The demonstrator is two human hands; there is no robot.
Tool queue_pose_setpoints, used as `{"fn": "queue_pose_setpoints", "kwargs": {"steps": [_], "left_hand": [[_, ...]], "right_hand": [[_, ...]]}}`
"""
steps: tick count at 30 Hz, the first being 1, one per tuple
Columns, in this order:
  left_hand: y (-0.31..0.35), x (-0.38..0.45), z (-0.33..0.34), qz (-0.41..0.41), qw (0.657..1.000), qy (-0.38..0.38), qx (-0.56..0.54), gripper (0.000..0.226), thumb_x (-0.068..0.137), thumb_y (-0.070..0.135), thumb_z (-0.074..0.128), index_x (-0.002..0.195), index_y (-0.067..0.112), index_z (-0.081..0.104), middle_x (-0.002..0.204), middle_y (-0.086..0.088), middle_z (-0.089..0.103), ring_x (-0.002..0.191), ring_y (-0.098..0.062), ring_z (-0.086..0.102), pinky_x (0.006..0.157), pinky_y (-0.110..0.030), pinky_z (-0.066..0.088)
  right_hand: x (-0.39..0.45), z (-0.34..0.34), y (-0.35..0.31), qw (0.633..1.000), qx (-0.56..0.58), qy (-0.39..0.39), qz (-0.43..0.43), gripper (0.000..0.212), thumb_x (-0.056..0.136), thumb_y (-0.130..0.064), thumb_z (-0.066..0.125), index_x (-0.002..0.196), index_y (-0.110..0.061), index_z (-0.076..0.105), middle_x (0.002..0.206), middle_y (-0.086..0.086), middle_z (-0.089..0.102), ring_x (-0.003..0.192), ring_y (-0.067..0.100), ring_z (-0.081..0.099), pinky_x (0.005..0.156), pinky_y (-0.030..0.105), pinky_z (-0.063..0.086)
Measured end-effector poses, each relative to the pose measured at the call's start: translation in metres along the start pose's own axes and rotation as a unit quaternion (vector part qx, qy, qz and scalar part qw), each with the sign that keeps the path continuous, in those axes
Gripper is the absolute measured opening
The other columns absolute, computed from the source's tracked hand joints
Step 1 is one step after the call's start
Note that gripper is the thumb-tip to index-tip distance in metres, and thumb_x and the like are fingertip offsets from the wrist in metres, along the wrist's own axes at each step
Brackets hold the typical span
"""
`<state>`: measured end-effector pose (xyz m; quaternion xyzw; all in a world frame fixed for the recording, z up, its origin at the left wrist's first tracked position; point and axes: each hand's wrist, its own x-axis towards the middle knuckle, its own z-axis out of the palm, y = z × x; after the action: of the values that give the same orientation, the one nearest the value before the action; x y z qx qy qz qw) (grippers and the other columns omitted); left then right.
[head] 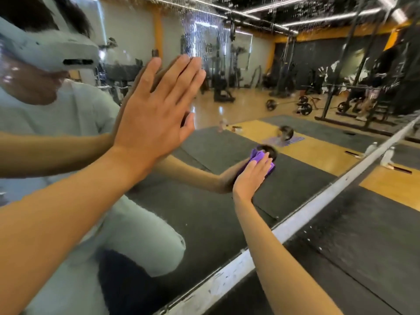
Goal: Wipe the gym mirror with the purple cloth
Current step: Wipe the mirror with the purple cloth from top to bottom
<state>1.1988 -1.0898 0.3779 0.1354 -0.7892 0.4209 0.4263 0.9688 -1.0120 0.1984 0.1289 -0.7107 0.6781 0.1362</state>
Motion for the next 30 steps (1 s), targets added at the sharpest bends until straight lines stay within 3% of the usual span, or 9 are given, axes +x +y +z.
{"fn": "queue_pose_setpoints", "kwargs": {"steps": [4,9,12,17,19,22,25,27,30], "left_hand": [[-0.001,-0.001,-0.002,-0.007,0.999,-0.016,-0.028,0.069,0.11,0.036,0.025,0.168,0.011,-0.004,0.177,-0.01,-0.003,0.163,-0.026,0.0,0.129,-0.051,-0.005],[-0.001,0.0,-0.004,-0.003,1.0,-0.017,-0.019,0.069,0.11,0.037,0.023,0.168,0.011,-0.003,0.177,-0.01,-0.003,0.163,-0.026,0.0,0.128,-0.05,-0.007],[0.0,0.0,-0.004,-0.003,1.0,-0.006,-0.011,0.068,0.11,0.037,0.023,0.168,0.01,0.001,0.177,-0.01,0.002,0.163,-0.026,0.005,0.129,-0.05,-0.002],[0.0,0.0,-0.003,-0.004,1.0,0.012,0.013,0.067,0.109,0.034,0.025,0.168,0.01,0.005,0.177,-0.009,0.006,0.163,-0.025,0.009,0.129,-0.049,0.0],[0.0,0.0,-0.004,-0.005,1.0,0.005,0.003,0.067,0.109,0.034,0.023,0.168,0.01,0.003,0.177,-0.009,0.004,0.163,-0.025,0.007,0.129,-0.049,-0.002],[0.001,0.001,-0.004,-0.004,1.0,0.0,0.015,0.069,0.109,0.036,0.023,0.168,0.01,0.001,0.177,-0.009,0.003,0.163,-0.025,0.007,0.131,-0.051,0.004],[0.003,0.001,-0.003,-0.001,1.0,-0.002,0.022,0.069,0.109,0.039,0.02,0.168,0.011,0.0,0.177,-0.009,0.002,0.163,-0.025,0.006,0.131,-0.052,0.007],[0.002,0.002,-0.003,-0.002,1.0,-0.011,0.01,0.068,0.11,0.041,0.017,0.168,0.011,-0.002,0.177,-0.009,-0.001,0.163,-0.024,0.003,0.131,-0.052,0.007],[0.0,0.001,-0.005,-0.003,1.0,-0.024,-0.003,0.068,0.112,0.044,0.015,0.168,0.012,-0.007,0.177,-0.009,-0.007,0.163,-0.024,-0.003,0.131,-0.051,0.004]], "right_hand": [[-0.085,0.017,0.001,1.0,-0.004,-0.027,0.012,0.057,0.113,-0.03,0.02,0.166,-0.015,0.007,0.174,0.002,-0.001,0.161,0.016,-0.004,0.13,0.039,0.004],[-0.102,0.012,-0.055,0.928,-0.042,-0.13,-0.348,0.062,0.11,-0.035,0.026,0.165,-0.019,0.003,0.171,-0.003,-0.011,0.16,0.02,-0.013,0.129,0.042,-0.009],[-0.047,0.002,-0.087,0.89,-0.055,-0.114,-0.439,0.059,0.11,-0.034,0.03,0.165,-0.02,0.014,0.172,0.001,0.001,0.161,0.021,-0.004,0.129,0.042,-0.004],[0.059,-0.016,-0.037,0.991,-0.01,-0.03,-0.13,0.057,0.112,-0.03,0.025,0.164,-0.009,0.018,0.173,0.013,0.009,0.161,0.024,0.004,0.13,0.039,0.004],[0.062,-0.022,-0.011,1.0,0.008,-0.029,0.0,0.053,0.114,-0.02,0.026,0.164,-0.006,0.015,0.173,0.015,0.007,0.161,0.026,0.002,0.128,0.035,0.001],[0.038,-0.015,-0.011,0.999,-0.006,-0.023,0.04,0.056,0.111,-0.026,0.021,0.164,-0.006,0.012,0.173,0.017,0.007,0.161,0.029,0.001,0.127,0.038,0.0],[-0.023,-0.001,-0.062,0.984,-0.021,-0.041,-0.171,0.064,0.105,-0.035,0.023,0.165,-0.012,0.015,0.173,0.015,0.004,0.161,0.031,0.001,0.129,0.047,-0.001],[-0.072,0.01,-0.092,0.926,-0.053,-0.075,-0.366,0.061,0.108,-0.035,0.029,0.165,-0.019,0.014,0.173,0.009,-0.001,0.161,0.031,0.001,0.129,0.049,-0.003],[-0.089,0.01,-0.104,0.888,-0.082,-0.108,-0.439,0.061,0.109,-0.036,0.028,0.165,-0.025,0.005,0.173,0.003,-0.004,0.162,0.025,-0.002,0.129,0.05,-0.002]]}}
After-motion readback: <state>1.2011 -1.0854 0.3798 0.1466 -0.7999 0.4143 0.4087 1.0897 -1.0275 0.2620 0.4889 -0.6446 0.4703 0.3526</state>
